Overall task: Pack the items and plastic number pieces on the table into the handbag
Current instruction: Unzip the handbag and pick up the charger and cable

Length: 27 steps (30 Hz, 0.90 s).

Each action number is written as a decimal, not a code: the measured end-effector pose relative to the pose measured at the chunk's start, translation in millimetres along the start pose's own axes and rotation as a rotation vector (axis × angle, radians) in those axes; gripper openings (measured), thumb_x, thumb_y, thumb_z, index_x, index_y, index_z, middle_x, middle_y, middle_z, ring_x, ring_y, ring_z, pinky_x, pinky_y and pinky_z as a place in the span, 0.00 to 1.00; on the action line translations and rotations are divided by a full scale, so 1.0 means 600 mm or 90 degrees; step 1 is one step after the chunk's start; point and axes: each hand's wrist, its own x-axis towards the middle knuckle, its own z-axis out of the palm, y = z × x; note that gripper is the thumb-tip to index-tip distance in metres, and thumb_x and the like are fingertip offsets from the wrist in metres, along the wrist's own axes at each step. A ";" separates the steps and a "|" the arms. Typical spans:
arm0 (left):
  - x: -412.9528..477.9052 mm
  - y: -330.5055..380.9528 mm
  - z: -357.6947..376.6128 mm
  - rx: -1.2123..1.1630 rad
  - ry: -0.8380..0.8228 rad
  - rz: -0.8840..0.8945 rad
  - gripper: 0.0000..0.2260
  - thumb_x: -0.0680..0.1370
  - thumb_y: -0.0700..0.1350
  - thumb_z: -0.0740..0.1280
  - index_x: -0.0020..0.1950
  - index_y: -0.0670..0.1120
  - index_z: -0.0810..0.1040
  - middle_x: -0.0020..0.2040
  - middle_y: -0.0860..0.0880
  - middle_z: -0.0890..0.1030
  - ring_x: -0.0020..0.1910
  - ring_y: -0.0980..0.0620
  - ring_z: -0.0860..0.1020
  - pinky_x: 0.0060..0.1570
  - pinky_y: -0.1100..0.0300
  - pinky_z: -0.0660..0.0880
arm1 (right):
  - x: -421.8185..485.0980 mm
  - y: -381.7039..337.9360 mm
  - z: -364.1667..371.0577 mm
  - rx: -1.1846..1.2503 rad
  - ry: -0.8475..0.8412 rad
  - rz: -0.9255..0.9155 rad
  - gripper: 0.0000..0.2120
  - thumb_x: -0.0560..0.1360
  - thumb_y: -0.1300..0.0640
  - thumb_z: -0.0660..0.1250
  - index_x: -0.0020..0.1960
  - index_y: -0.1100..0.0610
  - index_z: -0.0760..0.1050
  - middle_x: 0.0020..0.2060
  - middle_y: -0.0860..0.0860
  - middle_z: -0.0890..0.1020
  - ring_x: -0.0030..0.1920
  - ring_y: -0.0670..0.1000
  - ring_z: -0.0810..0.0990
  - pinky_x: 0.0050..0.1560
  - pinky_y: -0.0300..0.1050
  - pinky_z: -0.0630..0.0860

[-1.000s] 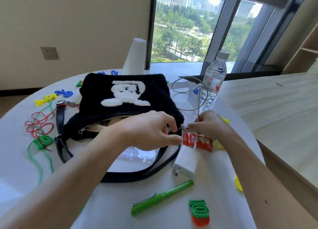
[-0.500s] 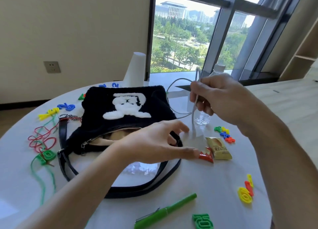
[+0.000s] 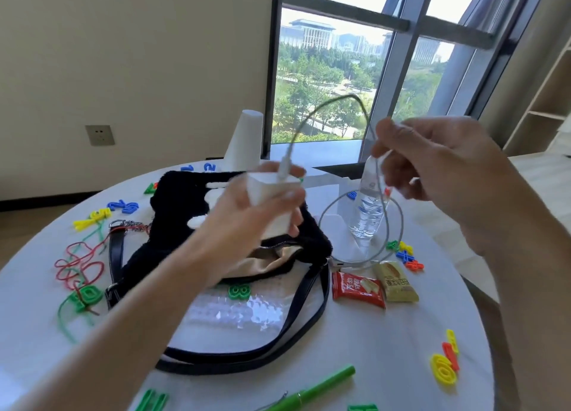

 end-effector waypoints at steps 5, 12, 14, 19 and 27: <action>-0.001 0.030 -0.060 0.008 0.037 0.044 0.13 0.75 0.48 0.69 0.59 0.50 0.82 0.40 0.43 0.81 0.40 0.43 0.79 0.50 0.45 0.75 | 0.021 0.077 0.016 -0.308 0.029 0.107 0.19 0.69 0.39 0.74 0.47 0.51 0.74 0.41 0.50 0.79 0.40 0.47 0.78 0.46 0.48 0.78; -0.010 0.039 -0.086 0.027 0.036 0.055 0.13 0.76 0.47 0.67 0.59 0.47 0.81 0.40 0.42 0.79 0.39 0.43 0.78 0.48 0.41 0.71 | 0.022 0.214 0.052 -0.538 -0.032 0.357 0.56 0.65 0.27 0.70 0.77 0.60 0.52 0.69 0.60 0.72 0.67 0.63 0.74 0.62 0.57 0.73; -0.010 0.037 -0.086 0.022 0.017 0.046 0.13 0.75 0.46 0.68 0.58 0.46 0.81 0.39 0.41 0.79 0.39 0.44 0.78 0.46 0.47 0.75 | 0.023 0.240 0.050 -0.517 -0.002 0.402 0.60 0.65 0.25 0.69 0.79 0.62 0.47 0.70 0.61 0.72 0.68 0.63 0.73 0.60 0.57 0.73; -0.008 0.028 -0.079 0.033 -0.019 0.011 0.11 0.74 0.47 0.69 0.55 0.50 0.83 0.38 0.41 0.79 0.37 0.43 0.78 0.45 0.53 0.74 | 0.019 0.317 0.047 -0.297 -0.015 0.460 0.35 0.65 0.29 0.72 0.52 0.60 0.75 0.39 0.56 0.81 0.40 0.55 0.79 0.41 0.48 0.73; -0.002 0.002 -0.057 0.060 0.003 -0.072 0.11 0.73 0.49 0.72 0.52 0.45 0.83 0.39 0.43 0.82 0.40 0.45 0.81 0.50 0.53 0.77 | 0.026 0.288 0.030 -0.047 0.024 0.327 0.11 0.75 0.52 0.74 0.43 0.60 0.80 0.34 0.54 0.78 0.36 0.52 0.75 0.40 0.48 0.73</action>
